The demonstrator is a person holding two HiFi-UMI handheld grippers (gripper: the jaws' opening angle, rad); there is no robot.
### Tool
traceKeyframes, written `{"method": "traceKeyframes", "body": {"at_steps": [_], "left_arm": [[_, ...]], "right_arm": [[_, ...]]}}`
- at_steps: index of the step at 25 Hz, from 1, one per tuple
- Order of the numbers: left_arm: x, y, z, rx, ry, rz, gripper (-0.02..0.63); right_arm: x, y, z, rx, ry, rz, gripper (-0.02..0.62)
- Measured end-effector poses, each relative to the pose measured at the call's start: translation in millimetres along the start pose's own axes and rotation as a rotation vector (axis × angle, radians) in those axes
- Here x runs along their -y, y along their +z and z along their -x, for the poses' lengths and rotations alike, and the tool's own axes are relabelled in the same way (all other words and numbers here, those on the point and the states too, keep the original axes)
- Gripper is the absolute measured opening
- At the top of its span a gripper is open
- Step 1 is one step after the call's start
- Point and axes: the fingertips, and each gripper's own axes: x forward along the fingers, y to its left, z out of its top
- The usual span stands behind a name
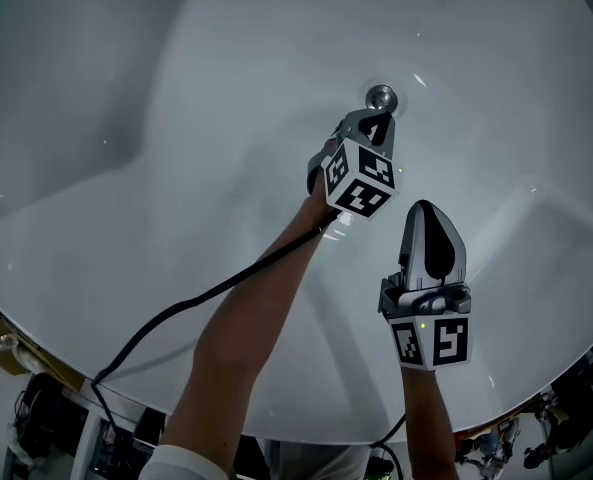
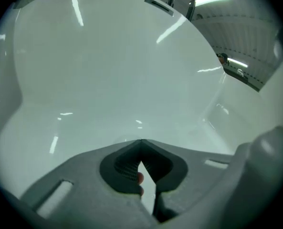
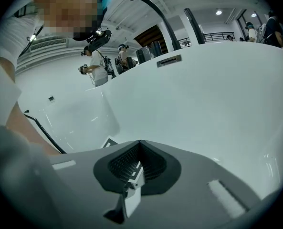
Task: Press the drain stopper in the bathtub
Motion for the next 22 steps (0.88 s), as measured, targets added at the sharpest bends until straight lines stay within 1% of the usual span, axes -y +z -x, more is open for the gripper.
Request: {"method": "traceKeyframes", "body": {"at_steps": [2,3,5,7,8,12,14,18,20,22], "left_arm": [[-5.0,-2.6,-13.5,-0.013,0.026,0.042,0.003],[-4.5,-5.4,-21.9,-0.029,0.028,0.073,0.003],[-6.7,-16.2,-38.6,-0.086,0.035,0.114,0.003],[-17.7,-23.9,-51.9,-0.140,0.059,0.106,0.003],[-22.6,-25.0,-56.2,-0.153,0.064,0.095,0.003],[-21.4,-31.2,-65.9,-0.175,0.026,0.036,0.003],[-21.8,-34.4,-72.8,-0.190,0.021,0.030,0.003],[-30.1,-44.9,-82.2,-0.241,0.061,0.034,0.003],[-32.3,-45.8,-83.5,-0.249,0.081,0.025,0.003],[-34.3,-45.4,-85.2,-0.254,0.093,0.033,0.003]], "right_arm": [[3.6,-2.8,2.8,-0.007,0.001,-0.007,0.003],[6.1,-5.5,5.3,-0.015,-0.006,-0.014,0.003],[8.0,-10.0,6.0,-0.028,-0.012,-0.023,0.003],[8.0,-10.2,0.3,-0.029,-0.014,-0.024,0.003],[8.2,-9.7,-1.8,-0.027,-0.019,-0.027,0.003],[9.0,-10.5,-0.7,-0.027,-0.038,-0.043,0.003],[10.4,-11.8,-1.8,-0.028,-0.042,-0.050,0.003],[12.5,-13.7,-1.8,-0.029,-0.050,-0.063,0.003],[12.9,-14.1,-1.7,-0.030,-0.048,-0.064,0.003],[13.6,-14.9,-1.4,-0.031,-0.045,-0.064,0.003]]}}
